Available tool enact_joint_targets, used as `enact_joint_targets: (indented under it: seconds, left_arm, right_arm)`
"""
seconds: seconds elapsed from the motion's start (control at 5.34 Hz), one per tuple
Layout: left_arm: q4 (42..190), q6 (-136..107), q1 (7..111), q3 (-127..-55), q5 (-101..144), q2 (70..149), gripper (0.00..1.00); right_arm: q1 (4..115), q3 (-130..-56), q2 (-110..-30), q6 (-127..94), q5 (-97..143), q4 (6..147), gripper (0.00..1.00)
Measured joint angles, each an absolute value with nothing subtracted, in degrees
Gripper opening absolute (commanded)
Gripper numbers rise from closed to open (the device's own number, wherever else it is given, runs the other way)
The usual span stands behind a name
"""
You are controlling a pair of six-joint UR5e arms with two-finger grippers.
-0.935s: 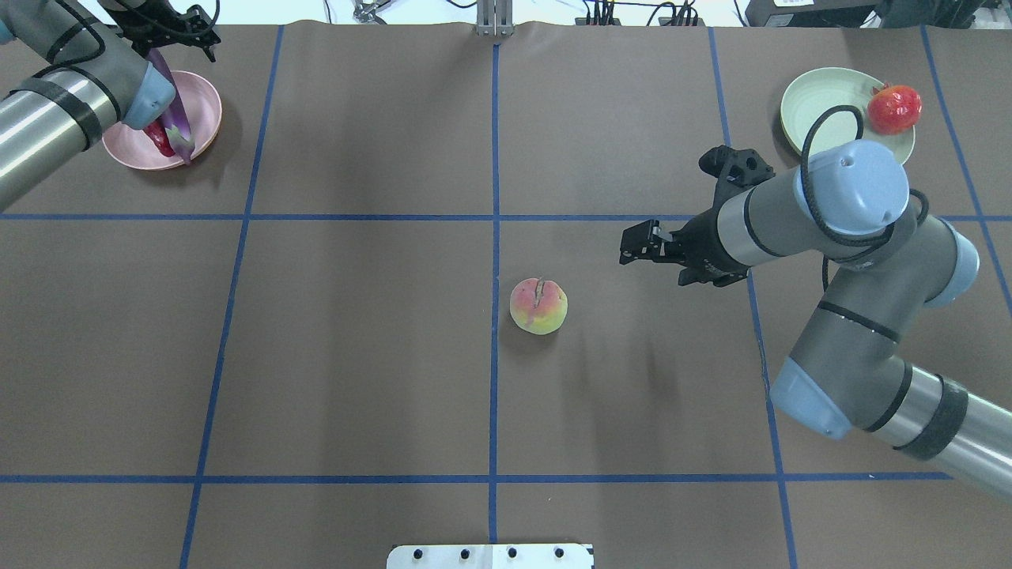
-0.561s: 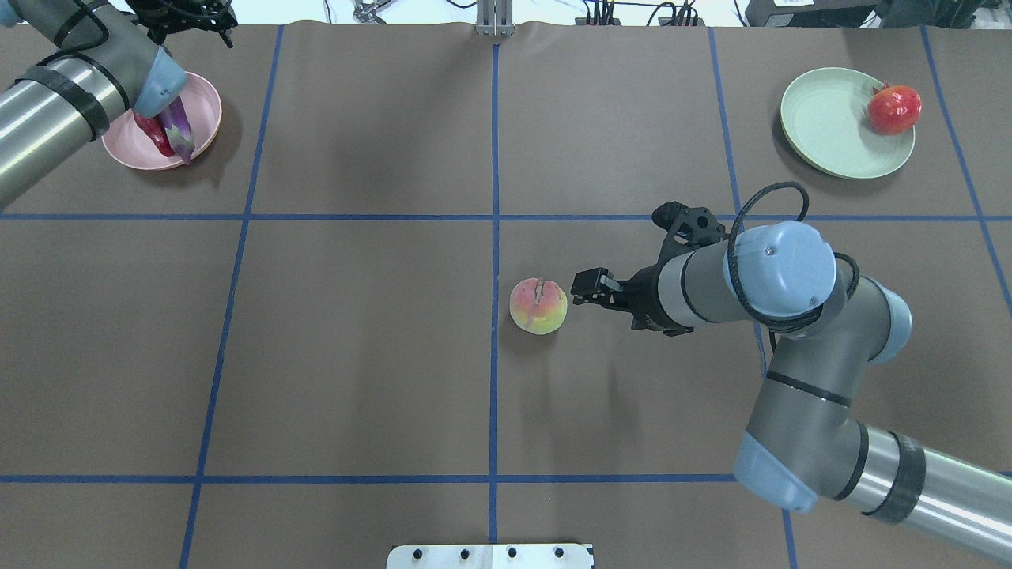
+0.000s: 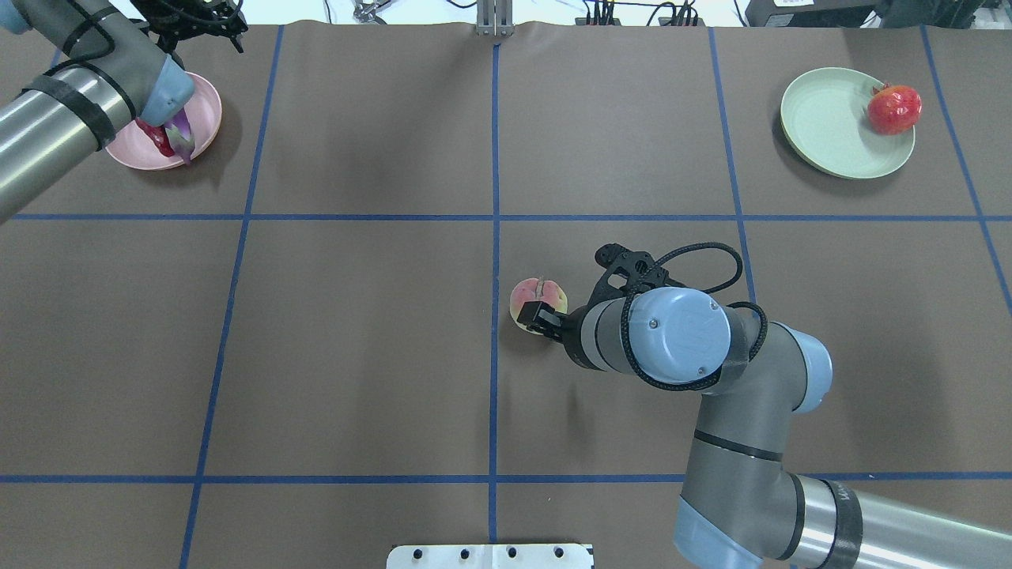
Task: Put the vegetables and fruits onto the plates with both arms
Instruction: 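Reach the right gripper down to the peach and grasp it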
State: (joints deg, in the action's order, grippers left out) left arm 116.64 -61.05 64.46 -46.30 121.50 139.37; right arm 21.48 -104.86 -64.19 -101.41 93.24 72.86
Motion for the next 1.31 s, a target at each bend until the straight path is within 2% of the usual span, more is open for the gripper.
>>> enact_joint_targets:
  seconds: [1.31]
  left_arm:
    - [116.7,-65.9,62.2,-48.5,121.1,138.9,1.00]
  right_arm:
    - [21.5,-98.7,-59.7,-103.5,89.3,72.8,0.99]
